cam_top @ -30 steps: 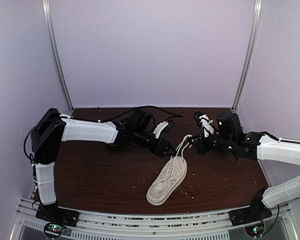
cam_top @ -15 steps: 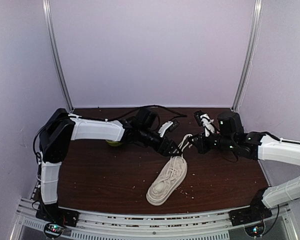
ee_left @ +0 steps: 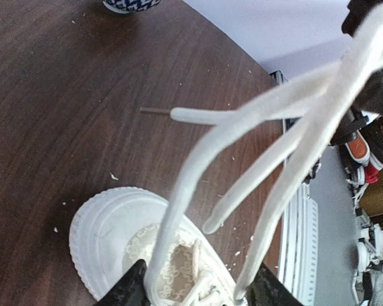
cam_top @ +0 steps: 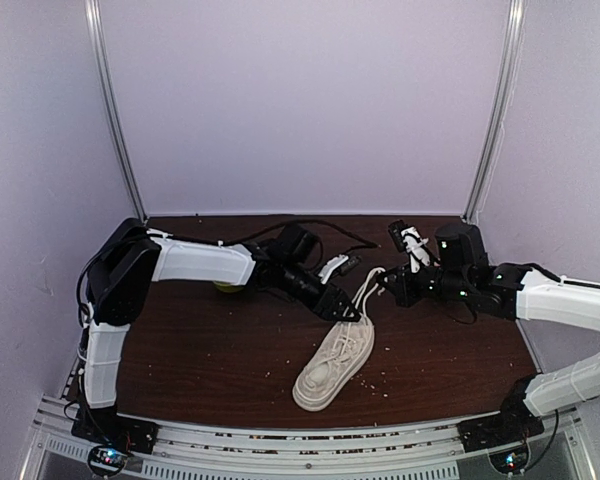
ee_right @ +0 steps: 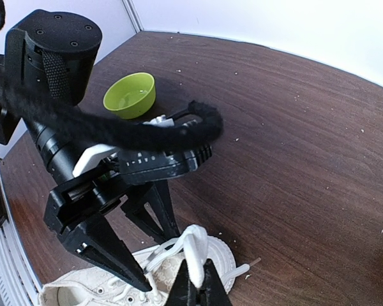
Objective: Tie the shoes
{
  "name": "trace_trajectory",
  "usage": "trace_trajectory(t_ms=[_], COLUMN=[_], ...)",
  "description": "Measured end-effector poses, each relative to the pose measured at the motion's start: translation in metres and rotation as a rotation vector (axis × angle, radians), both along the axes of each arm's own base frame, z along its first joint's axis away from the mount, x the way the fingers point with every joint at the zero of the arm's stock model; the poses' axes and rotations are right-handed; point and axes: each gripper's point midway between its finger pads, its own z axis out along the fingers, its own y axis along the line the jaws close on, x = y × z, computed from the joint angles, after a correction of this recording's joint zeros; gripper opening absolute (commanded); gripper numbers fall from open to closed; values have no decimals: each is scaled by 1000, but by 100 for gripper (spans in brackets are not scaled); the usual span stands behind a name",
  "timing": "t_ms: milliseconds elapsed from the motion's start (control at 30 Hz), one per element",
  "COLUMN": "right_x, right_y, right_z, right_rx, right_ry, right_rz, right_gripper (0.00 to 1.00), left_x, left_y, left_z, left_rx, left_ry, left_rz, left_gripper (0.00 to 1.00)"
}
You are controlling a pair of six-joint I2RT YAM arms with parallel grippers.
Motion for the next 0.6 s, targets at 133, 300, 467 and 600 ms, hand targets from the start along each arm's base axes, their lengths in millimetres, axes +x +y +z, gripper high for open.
trace_trajectory(t_ms=[133, 300, 467, 600], right_x=[0, 0, 1, 2], right_y=[0, 1, 1, 0], right_z=[1, 1, -1, -5], right_rx=[3, 8, 5, -4], right_ry=[-2, -2, 5, 12], right_rz=[-1, 6, 6, -2], right_gripper=[0, 0, 0, 6], left_x=[-2, -3, -6, -7], left_y=[0, -1, -1, -1], left_z=[1, 3, 4, 4], left_rx=[-5, -11, -17, -17], left_ry=[4, 11, 16, 18], left_rz=[-9, -19, -30, -30], left_gripper=[41, 36, 9, 0])
